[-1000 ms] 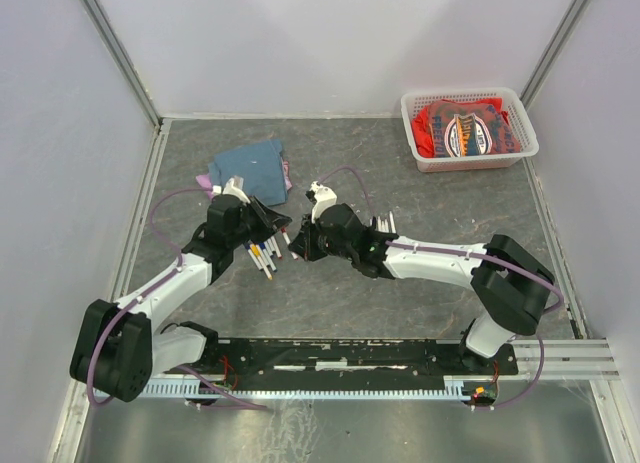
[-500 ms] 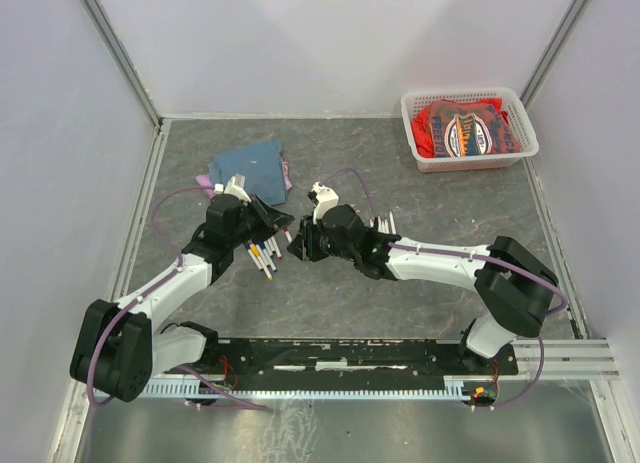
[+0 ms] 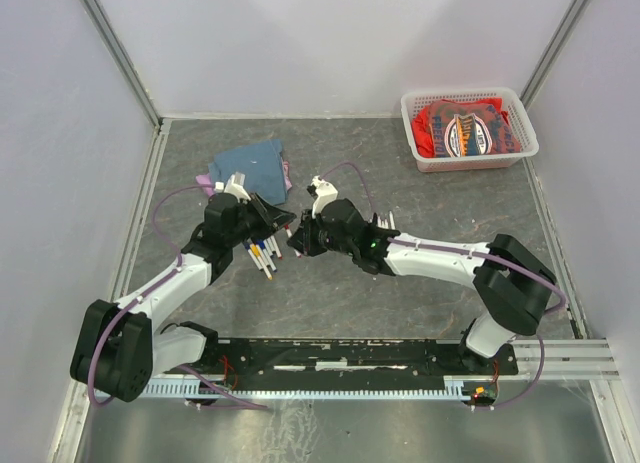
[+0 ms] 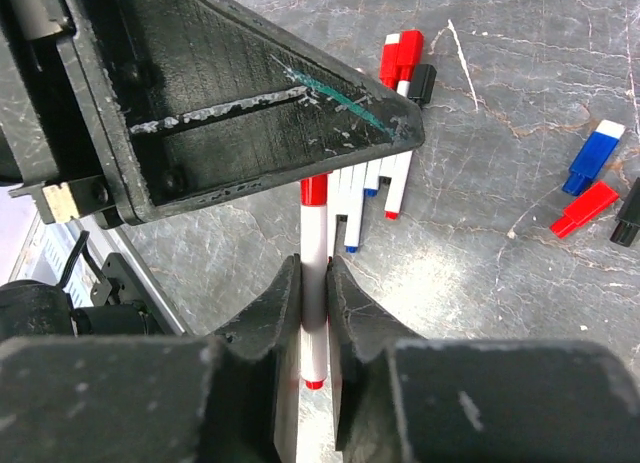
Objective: Open the pen caps
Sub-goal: Open the pen cap from the pen.
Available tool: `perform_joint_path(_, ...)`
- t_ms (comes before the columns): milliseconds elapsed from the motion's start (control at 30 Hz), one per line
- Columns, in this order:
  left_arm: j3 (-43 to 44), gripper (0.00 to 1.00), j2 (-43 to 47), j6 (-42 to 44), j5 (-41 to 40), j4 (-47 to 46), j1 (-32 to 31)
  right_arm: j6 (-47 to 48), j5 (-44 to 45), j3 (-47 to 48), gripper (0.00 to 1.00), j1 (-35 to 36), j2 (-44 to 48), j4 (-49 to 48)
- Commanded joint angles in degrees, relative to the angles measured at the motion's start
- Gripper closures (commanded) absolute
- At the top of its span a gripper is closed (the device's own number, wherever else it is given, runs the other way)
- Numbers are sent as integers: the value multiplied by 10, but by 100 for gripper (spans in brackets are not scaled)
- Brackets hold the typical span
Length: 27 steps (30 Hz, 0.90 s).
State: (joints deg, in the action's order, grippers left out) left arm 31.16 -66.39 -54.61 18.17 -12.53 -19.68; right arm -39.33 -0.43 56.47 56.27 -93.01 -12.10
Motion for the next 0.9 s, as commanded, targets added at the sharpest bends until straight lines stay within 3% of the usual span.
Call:
perform_joint_path(0, 6, 97, 0, -26, 29, -42, 0, -2, -16, 32, 88, -6, -12, -19)
perform_joint_path(100, 8, 97, -1, -34, 35, -48, -1, 4, -11, 32, 99, -9, -16, -12)
perform_joint_path(233, 14, 97, -1, -36, 17, -29, 0, 28, 7, 37, 99, -9, -16, 18)
perform_joint_path(433, 35, 97, 4, -65, -86, 53, 0, 81, 74, 66, 99, -1, -23, 94)
perform_joint_path(867, 47, 97, -23, -150, -181, 57, -21, 165, 268, 87, 99, 56, -61, 173)
